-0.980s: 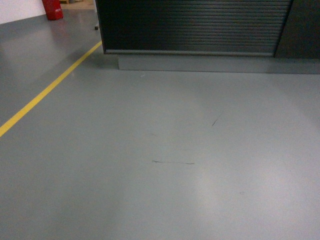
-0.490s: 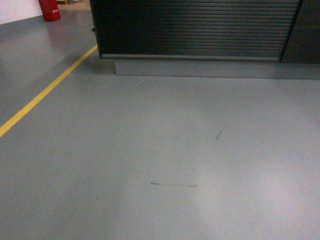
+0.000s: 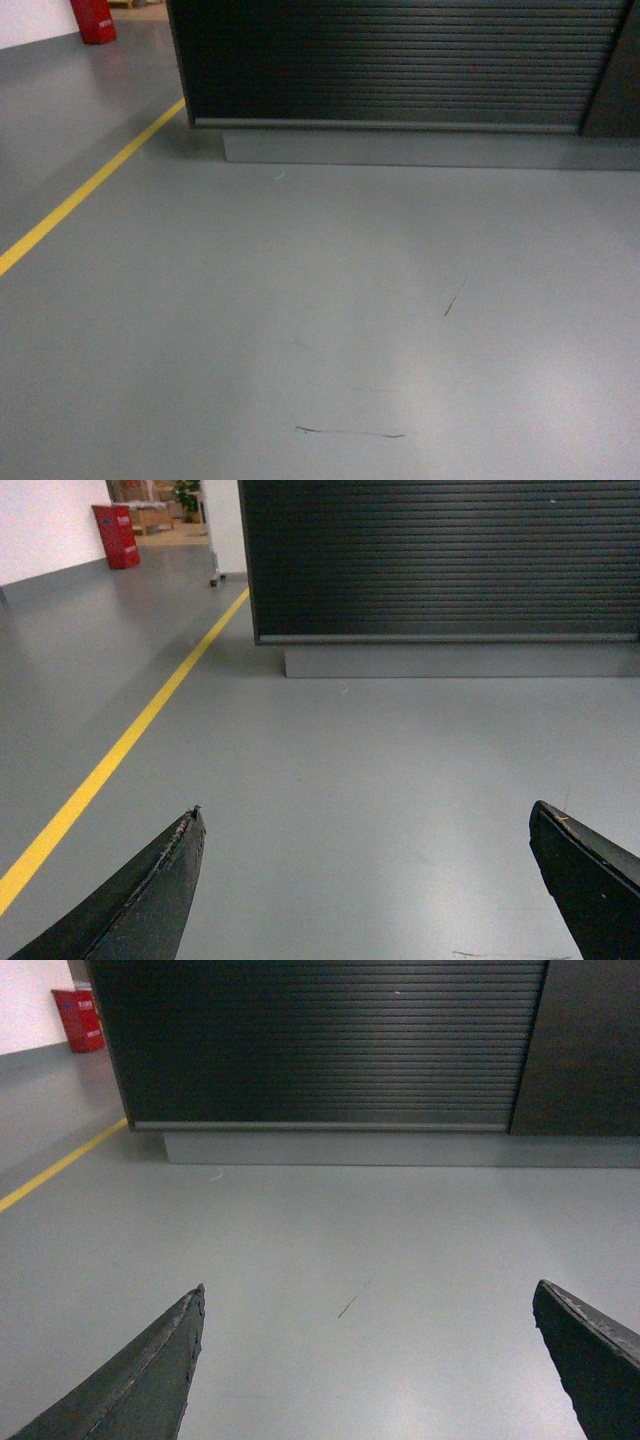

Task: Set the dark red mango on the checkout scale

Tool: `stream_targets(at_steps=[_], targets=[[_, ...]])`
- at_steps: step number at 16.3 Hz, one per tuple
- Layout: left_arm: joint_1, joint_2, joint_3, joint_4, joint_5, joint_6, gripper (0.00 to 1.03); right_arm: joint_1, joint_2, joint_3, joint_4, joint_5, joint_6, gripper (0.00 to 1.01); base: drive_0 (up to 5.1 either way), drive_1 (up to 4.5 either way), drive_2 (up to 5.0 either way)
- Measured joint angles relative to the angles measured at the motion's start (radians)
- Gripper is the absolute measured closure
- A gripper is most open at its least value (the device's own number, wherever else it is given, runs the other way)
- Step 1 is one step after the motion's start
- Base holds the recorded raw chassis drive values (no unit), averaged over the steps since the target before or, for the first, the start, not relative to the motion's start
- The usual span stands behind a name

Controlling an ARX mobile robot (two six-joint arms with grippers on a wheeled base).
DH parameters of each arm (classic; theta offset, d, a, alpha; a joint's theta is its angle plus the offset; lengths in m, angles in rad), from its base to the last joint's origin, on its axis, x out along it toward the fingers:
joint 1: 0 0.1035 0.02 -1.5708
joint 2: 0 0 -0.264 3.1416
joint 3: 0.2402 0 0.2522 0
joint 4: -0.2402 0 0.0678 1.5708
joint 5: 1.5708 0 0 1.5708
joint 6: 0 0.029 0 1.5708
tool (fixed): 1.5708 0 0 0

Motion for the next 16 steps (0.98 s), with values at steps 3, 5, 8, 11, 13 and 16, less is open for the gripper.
stream_targets(at_steps=[3, 5, 8, 11, 13, 16], targets=[[0.000, 0.000, 0.000, 0.002, -0.001, 0.000, 0.05, 0.000, 0.000, 0.000, 0.001, 0.000, 0.000, 0.03, 0.0, 4.09, -4.1], [0.000, 0.000, 0.000, 0.000, 0.000, 0.000, 0.05, 0.000, 0.000, 0.000, -0.002, 0.000, 0.000, 0.03, 0.0, 4.11, -4.1], [0.000, 0.000, 0.000, 0.000, 0.001, 0.000, 0.05, 0.000, 0.000, 0.000, 0.000, 0.000, 0.000, 0.03, 0.1, 4.18, -4.0], [0.000, 0.000, 0.000, 0.002, 0.000, 0.000, 0.05, 0.000, 0.000, 0.000, 0.005, 0.000, 0.000, 0.03, 0.0, 4.14, -4.1], [0.000, 0.000, 0.000, 0.002, 0.000, 0.000, 0.05, 0.000, 0.000, 0.000, 0.003, 0.000, 0.000, 0.03, 0.0, 4.13, -4.1], [0.000, 0.000, 0.000, 0.002, 0.000, 0.000, 0.05, 0.000, 0.000, 0.000, -0.001, 0.000, 0.000, 0.03, 0.1, 4.21, -4.0]])
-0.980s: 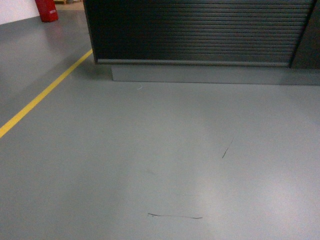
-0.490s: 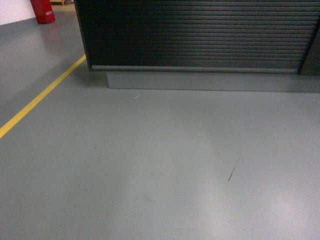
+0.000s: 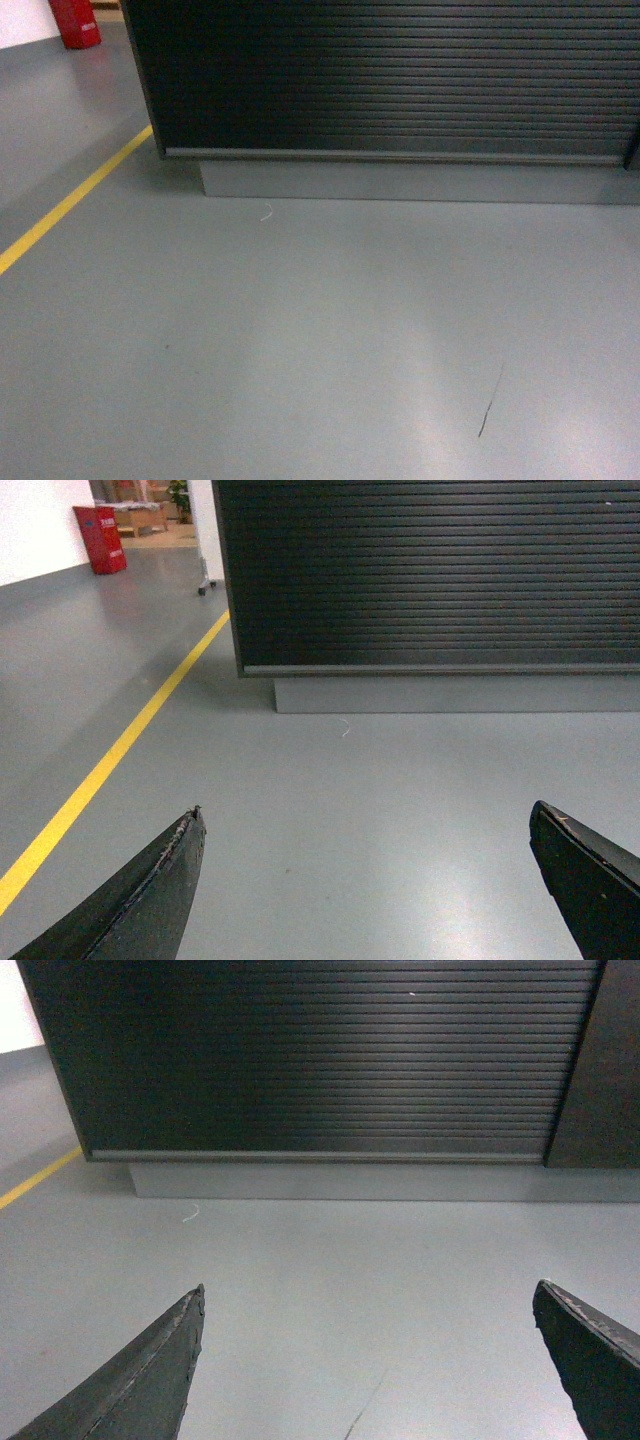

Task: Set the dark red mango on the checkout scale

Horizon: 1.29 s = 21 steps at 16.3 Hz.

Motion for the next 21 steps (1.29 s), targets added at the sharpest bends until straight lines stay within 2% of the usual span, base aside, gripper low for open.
stream_targets(at_steps=[21], targets=[[0.000, 0.000, 0.000, -0.002, 0.000, 0.000, 0.05, 0.000, 0.000, 0.000, 0.005, 0.000, 0.000, 0.03, 0.0, 4.13, -4.0]])
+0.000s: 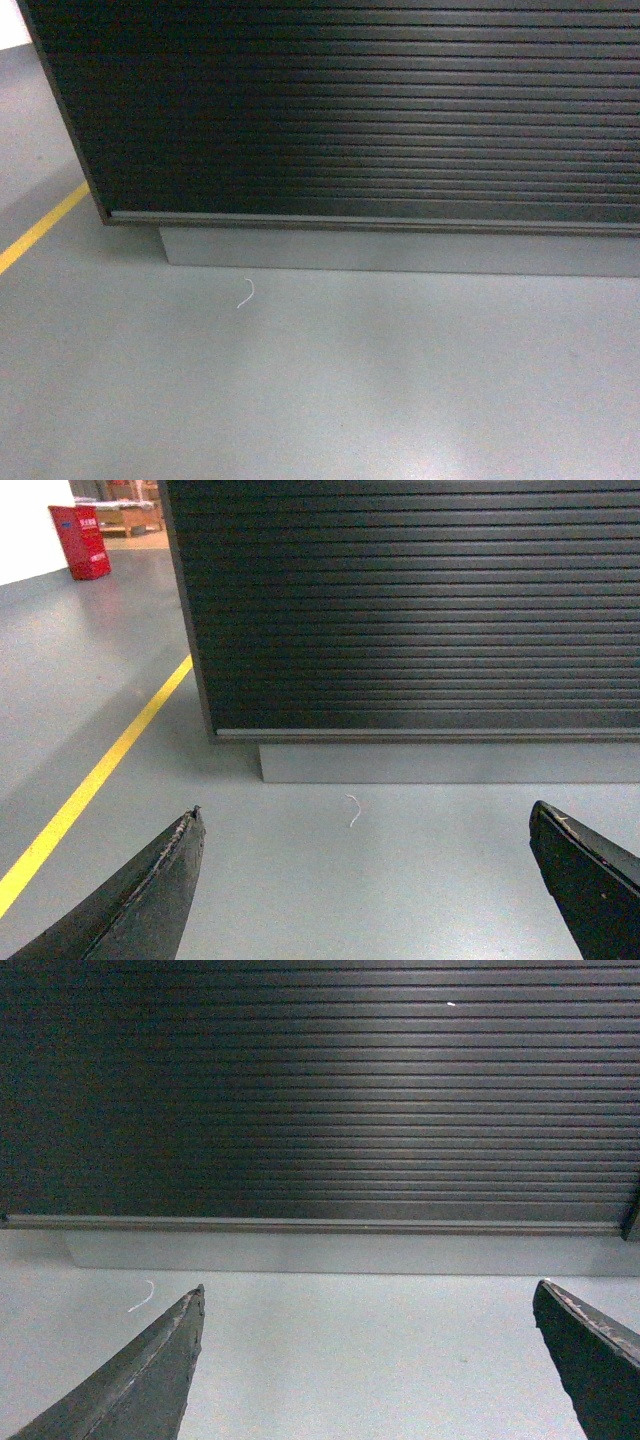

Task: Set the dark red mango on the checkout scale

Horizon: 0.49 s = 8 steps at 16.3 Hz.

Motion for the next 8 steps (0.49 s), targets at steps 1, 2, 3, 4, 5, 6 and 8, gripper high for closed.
stream_targets(at_steps=[1, 2, 3, 4, 5, 6, 8], targets=[[0.000, 0.000, 0.000, 0.002, 0.004, 0.000, 0.05, 0.000, 0.000, 0.000, -0.005, -0.002, 0.000, 0.03, 0.1, 3.78, -3.6], [0.000, 0.000, 0.000, -0.001, -0.002, 0.000, 0.05, 0.000, 0.000, 0.000, -0.002, -0.001, 0.000, 0.03, 0.1, 3.76, -3.6], [0.000, 0.000, 0.000, 0.002, 0.000, 0.000, 0.05, 0.000, 0.000, 0.000, -0.002, 0.000, 0.000, 0.03, 0.0, 3.69, -3.6], [0.000, 0.000, 0.000, 0.001, 0.000, 0.000, 0.05, 0.000, 0.000, 0.000, -0.003, -0.001, 0.000, 0.03, 0.0, 3.69, -3.6], [0.000, 0.000, 0.000, 0.002, 0.000, 0.000, 0.05, 0.000, 0.000, 0.000, 0.000, -0.001, 0.000, 0.03, 0.0, 3.69, -3.6], [0.000, 0.000, 0.000, 0.003, 0.000, 0.000, 0.05, 0.000, 0.000, 0.000, -0.001, 0.000, 0.000, 0.03, 0.1, 3.78, -3.5], [0.000, 0.000, 0.000, 0.001, 0.000, 0.000, 0.05, 0.000, 0.000, 0.000, -0.003, -0.001, 0.000, 0.03, 0.1, 3.75, -3.5]])
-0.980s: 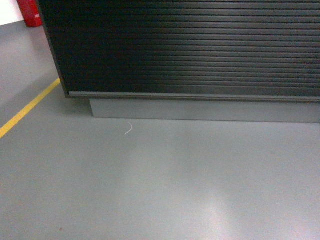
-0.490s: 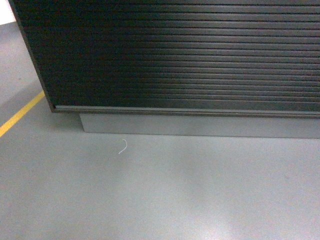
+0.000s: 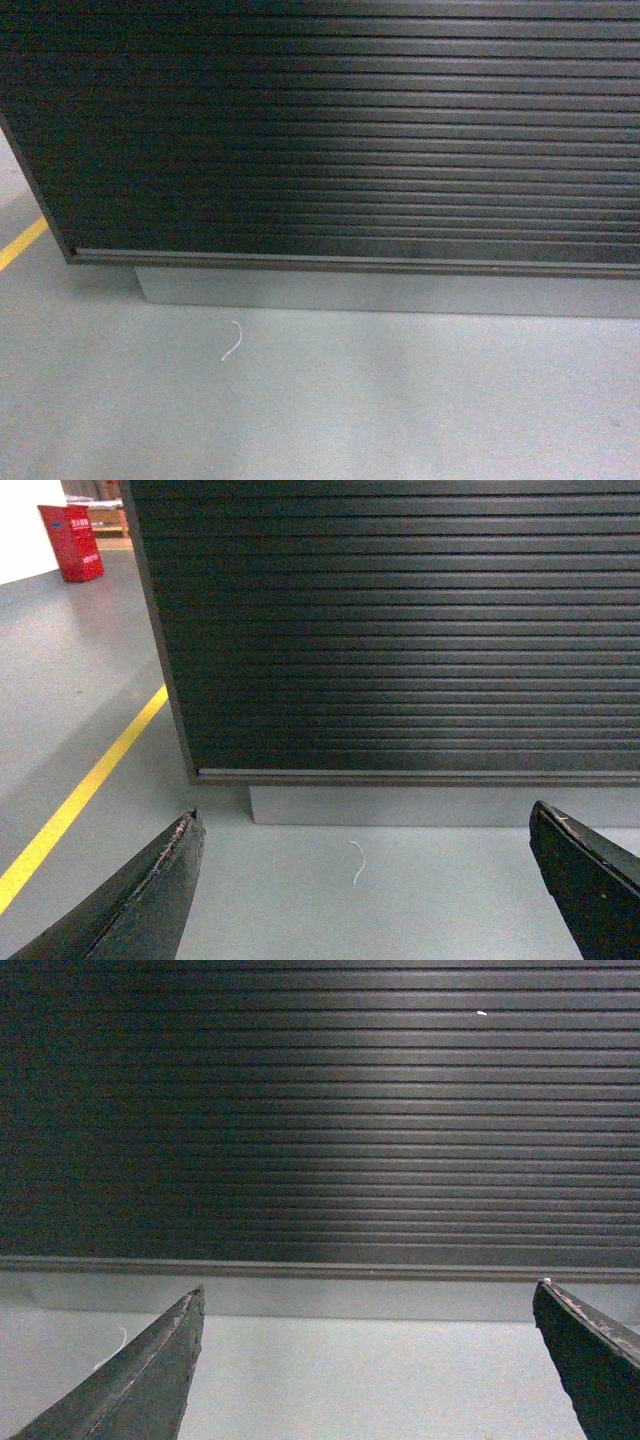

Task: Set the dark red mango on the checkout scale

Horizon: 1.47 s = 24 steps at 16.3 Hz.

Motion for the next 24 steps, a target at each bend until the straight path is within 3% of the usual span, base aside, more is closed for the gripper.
stream_targets(at_steps=[24], targets=[[0.000, 0.000, 0.000, 0.001, 0.000, 0.000, 0.05, 0.000, 0.000, 0.000, 0.001, 0.000, 0.000, 0.03, 0.0, 1.44, -1.5]])
